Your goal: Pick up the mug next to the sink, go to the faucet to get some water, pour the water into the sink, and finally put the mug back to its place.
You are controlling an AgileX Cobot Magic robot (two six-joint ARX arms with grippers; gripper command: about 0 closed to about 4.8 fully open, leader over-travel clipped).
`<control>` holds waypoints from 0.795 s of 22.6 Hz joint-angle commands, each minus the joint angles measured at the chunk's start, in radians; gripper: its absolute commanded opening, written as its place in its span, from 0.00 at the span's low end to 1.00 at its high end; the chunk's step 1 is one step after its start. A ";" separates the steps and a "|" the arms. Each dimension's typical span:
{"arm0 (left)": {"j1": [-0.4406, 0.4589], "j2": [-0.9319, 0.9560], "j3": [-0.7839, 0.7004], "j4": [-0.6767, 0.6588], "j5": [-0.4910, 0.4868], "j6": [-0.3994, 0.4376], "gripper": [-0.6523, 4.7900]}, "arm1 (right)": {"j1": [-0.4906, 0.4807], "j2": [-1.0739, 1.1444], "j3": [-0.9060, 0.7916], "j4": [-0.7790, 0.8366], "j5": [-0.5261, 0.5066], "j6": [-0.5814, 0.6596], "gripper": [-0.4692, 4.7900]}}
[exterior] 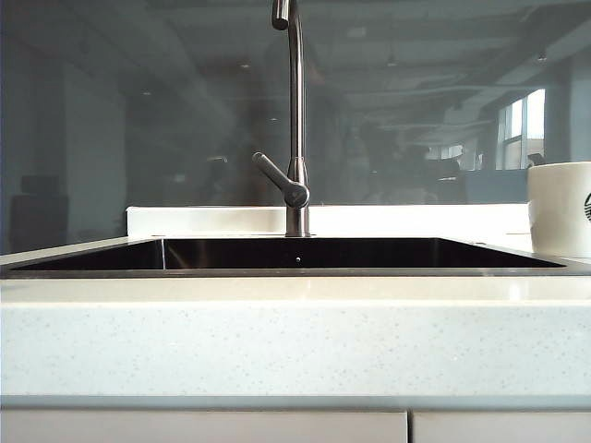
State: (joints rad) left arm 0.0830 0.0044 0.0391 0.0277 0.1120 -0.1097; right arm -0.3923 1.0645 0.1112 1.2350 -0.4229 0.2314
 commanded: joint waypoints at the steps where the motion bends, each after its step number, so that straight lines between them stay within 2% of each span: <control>1: -0.005 0.000 -0.029 0.011 -0.012 -0.002 0.11 | 0.000 -0.003 0.002 0.014 0.001 0.004 0.09; 8: -0.015 0.000 -0.029 -0.004 -0.086 0.031 0.11 | 0.000 -0.003 0.002 0.014 0.001 0.004 0.09; 18: -0.015 0.000 -0.029 0.012 -0.085 0.031 0.11 | 0.000 -0.003 0.002 0.014 0.001 0.004 0.09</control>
